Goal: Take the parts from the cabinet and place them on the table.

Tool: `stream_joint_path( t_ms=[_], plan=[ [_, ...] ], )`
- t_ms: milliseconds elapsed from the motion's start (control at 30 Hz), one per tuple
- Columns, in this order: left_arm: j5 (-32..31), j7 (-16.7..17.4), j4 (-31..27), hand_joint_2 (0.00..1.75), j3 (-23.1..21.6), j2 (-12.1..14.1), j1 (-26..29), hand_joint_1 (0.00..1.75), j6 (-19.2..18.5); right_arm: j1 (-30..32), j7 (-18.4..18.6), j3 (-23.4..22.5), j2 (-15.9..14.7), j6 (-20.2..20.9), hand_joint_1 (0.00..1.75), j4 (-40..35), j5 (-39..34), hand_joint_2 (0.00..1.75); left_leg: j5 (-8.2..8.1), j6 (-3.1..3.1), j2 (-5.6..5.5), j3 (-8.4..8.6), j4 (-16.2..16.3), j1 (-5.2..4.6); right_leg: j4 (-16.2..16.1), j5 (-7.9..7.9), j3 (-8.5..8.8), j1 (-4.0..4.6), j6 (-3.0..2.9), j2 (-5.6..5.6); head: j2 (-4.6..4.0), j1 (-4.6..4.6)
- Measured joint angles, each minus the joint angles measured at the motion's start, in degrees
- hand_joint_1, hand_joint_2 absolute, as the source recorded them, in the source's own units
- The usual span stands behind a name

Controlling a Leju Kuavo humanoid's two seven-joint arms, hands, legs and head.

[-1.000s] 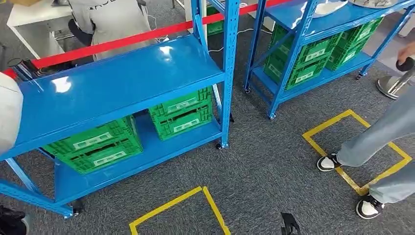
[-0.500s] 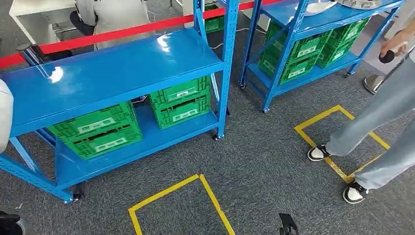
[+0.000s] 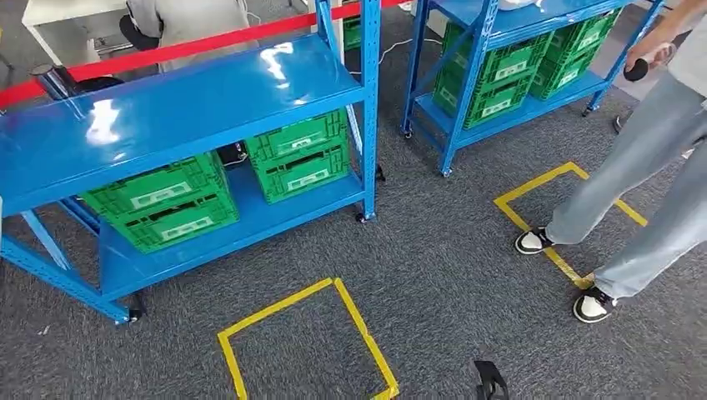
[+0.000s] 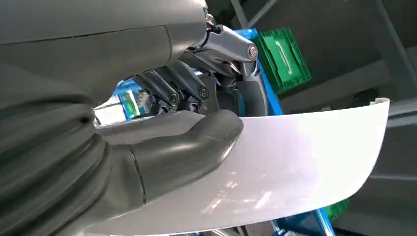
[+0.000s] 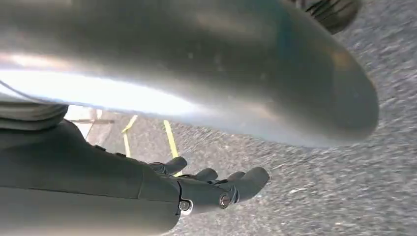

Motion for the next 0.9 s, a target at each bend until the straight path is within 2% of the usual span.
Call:
stream_joint_path(
  t_ms=[33,67,100,167,200,233,267,300,333,367,400,433,467,500,533,567,600,667,700,733,767,833,867,900],
  plan=[
    [-0.2,0.0,-0.3,1.75,0.0,0.0,0.0,1.75,0.0,-0.2,0.1,0.0,0.0,0.0,0.00,0.0,0.1,0.00,-1.62,0.23,-0.14,4.34,-5.6,0.00,0.1,0.55,-0.27,0.00,0.30,0.02,0.00,0.00],
    [-0.3,0.0,-0.6,1.75,0.1,-0.1,0.0,1.75,0.0,-0.1,0.1,0.0,0.0,-0.1,0.00,0.0,0.1,0.00,-4.00,0.66,-0.20,7.95,-11.3,-0.46,0.1,1.05,-0.62,0.11,0.75,0.12,0.02,0.08],
    [-0.4,0.0,-0.8,1.75,0.1,0.0,0.3,1.75,0.0,-0.2,0.1,0.0,0.0,-0.2,0.00,0.0,0.1,0.00,-4.40,1.53,-0.19,7.49,-11.9,-0.73,-0.2,1.89,-0.52,0.03,1.12,0.09,0.00,0.13],
    [0.3,0.0,-1.0,1.75,0.1,0.1,0.8,1.75,0.0,-0.1,0.2,0.0,0.0,-0.4,0.00,0.0,-0.1,0.00,-3.50,2.62,-0.15,6.90,-11.8,-1.20,-0.8,3.18,-0.58,-0.19,2.09,0.08,0.00,0.09],
    [0.7,0.0,-1.1,1.75,0.1,0.2,1.1,1.75,0.0,0.1,0.2,0.0,0.0,-0.4,0.00,0.0,-0.4,0.00,-2.54,3.37,-0.03,6.33,-12.2,-0.79,-0.8,3.41,-0.86,-0.40,2.47,0.14,0.00,-0.04],
    [1.0,0.0,-1.2,1.75,0.1,0.2,1.2,1.75,0.0,0.3,0.1,0.0,0.0,-0.5,0.00,0.0,-0.5,0.00,-1.85,4.09,0.30,5.51,-12.2,-0.79,0.4,0.80,-1.52,-0.41,2.46,0.28,0.00,0.02],
    [1.4,0.0,-1.3,1.75,0.1,0.2,1.2,1.75,0.0,0.3,0.1,0.0,0.0,-0.5,0.00,0.0,-0.9,0.00,-1.05,4.60,0.27,4.57,-12.1,-0.86,3.3,-3.28,-2.47,-0.38,2.41,0.30,0.02,0.13],
    [1.6,0.0,-1.3,1.75,0.1,0.3,1.2,1.75,0.0,0.4,0.0,0.0,0.0,-0.5,0.00,0.0,-1.0,0.00,-0.27,4.72,0.26,3.56,-12.1,-0.95,7.4,-7.18,-3.42,-0.27,2.42,0.32,0.02,0.13],
    [1.6,0.1,-1.2,1.75,0.1,0.3,1.3,1.75,0.0,0.3,-0.1,0.0,0.0,-0.5,0.00,0.0,-1.1,0.00,0.56,4.83,0.28,2.57,-12.0,-1.13,11.9,-10.00,-4.28,-0.15,2.49,0.40,0.00,0.13],
    [1.6,0.0,-1.2,1.75,0.1,0.3,1.3,1.75,0.0,0.3,-0.1,0.0,0.0,-0.5,0.00,0.0,-1.2,0.00,1.34,4.90,0.32,1.75,-11.9,-1.28,15.4,-10.98,-4.71,-0.04,2.48,0.44,0.00,0.13],
    [1.5,0.0,-1.0,1.75,0.0,0.2,1.4,1.75,0.0,0.3,-0.1,0.0,0.0,-0.5,0.00,0.0,-1.5,0.00,2.13,4.88,0.38,0.50,-11.6,-1.36,17.4,-9.91,-4.37,0.11,2.36,0.45,0.00,0.18],
    [1.3,0.0,-0.9,1.75,-0.1,0.2,1.4,1.75,0.0,0.3,-0.1,-0.1,0.0,-0.5,0.00,0.0,-1.6,0.00,2.80,4.78,0.38,-0.72,-11.3,-1.39,17.2,-7.59,-3.07,0.28,2.21,0.45,0.00,0.15],
    [1.0,0.0,-0.7,1.75,-0.1,0.1,1.4,1.75,0.0,0.3,-0.1,-0.1,0.1,-0.5,0.00,0.0,-1.7,0.00,3.36,4.66,0.39,-1.95,-10.8,-1.39,14.9,-5.05,-0.67,0.40,2.04,0.45,0.00,0.20],
    [0.7,0.0,-0.6,1.75,-0.2,-0.1,1.3,1.75,0.0,0.3,-0.1,-0.2,0.1,-0.5,0.00,0.0,-1.7,0.00,3.88,4.51,0.40,-3.05,-10.3,-1.39,10.7,-3.87,2.84,0.47,1.80,0.44,0.02,0.20],
    [0.6,0.0,-0.6,1.75,-0.2,-0.3,1.2,1.75,0.0,0.2,-0.1,-0.3,0.1,-0.5,0.00,0.0,-1.8,0.00,4.32,4.31,0.43,-3.80,-9.6,-1.40,5.3,-5.07,7.06,0.59,1.46,0.43,0.00,0.20],
    [0.4,0.0,-0.6,1.75,-0.2,-0.5,1.0,1.75,0.0,0.1,-0.2,-0.3,0.1,-0.5,0.00,-0.1,-1.9,0.00,4.60,3.96,0.41,-4.52,-9.2,-1.68,-0.1,-7.76,10.16,1.04,1.16,0.41,0.00,0.37],
    [0.4,0.0,-0.5,1.75,-0.2,-0.6,0.9,1.75,0.0,0.0,-0.2,-0.3,0.1,-0.4,0.00,-0.1,-1.9,0.00,5.05,3.62,0.52,-4.66,-9.0,-1.63,-1.1,-8.55,10.54,1.07,0.92,0.45,0.02,0.28],
    [0.4,0.0,-0.2,1.75,-0.3,-0.9,0.4,1.75,0.0,0.1,-0.2,-0.4,0.1,-0.3,0.00,-0.1,-1.9,0.00,6.36,2.96,0.67,-4.66,-9.5,-1.29,-1.0,-7.76,9.60,1.27,0.25,0.50,0.00,0.37],
    [0.6,0.0,-0.1,1.75,-0.4,-1.0,0.2,1.75,-0.2,0.4,-0.2,-0.4,0.1,-0.3,0.00,-0.1,-1.9,0.00,6.97,2.54,0.64,-4.82,-9.7,-1.51,-1.5,-6.87,9.16,1.03,-0.22,0.40,0.00,0.35],
    [0.8,0.0,0.0,1.75,-0.3,-1.0,-0.2,1.75,-0.3,0.2,-0.3,-0.4,0.2,-0.3,0.00,0.0,-1.8,0.00,5.32,2.14,0.21,-5.38,-9.0,-1.23,-1.5,-6.05,8.50,0.76,-0.56,0.04,0.02,0.37],
    [1.2,0.1,0.2,1.75,-0.3,-0.9,-0.6,1.75,-0.4,0.1,-0.3,-0.4,0.2,-0.2,0.00,-0.1,-1.8,0.00,1.86,1.74,0.05,-6.06,-7.0,-1.16,-1.5,-5.36,7.63,0.68,-0.99,0.07,0.02,0.20],
    [1.7,0.1,0.6,1.75,-0.3,-0.9,-1.3,1.75,-0.5,0.1,-0.4,-0.5,0.2,-0.2,0.00,-0.1,-1.6,0.00,-5.22,0.97,0.06,-7.69,0.6,-0.60,-1.5,-3.76,5.79,0.67,-1.11,0.03,0.02,0.09],
    [2.1,0.1,0.8,1.75,-0.3,-0.7,-1.4,1.75,-0.5,0.1,-0.7,-0.5,0.2,-0.2,0.00,-0.1,-1.6,0.00,-6.70,0.67,0.06,-8.04,4.6,-0.44,-1.4,-2.91,4.68,0.66,-1.01,0.01,0.00,0.04],
    [2.5,0.1,1.0,1.75,-0.3,-0.5,-1.4,1.75,-0.6,0.2,-0.9,-0.5,0.2,-0.2,0.00,-0.1,-1.6,0.00,-6.15,0.49,0.06,-7.77,6.7,-0.28,-1.3,-2.17,3.68,0.64,-0.91,0.01,0.00,0.00]
  ],
)
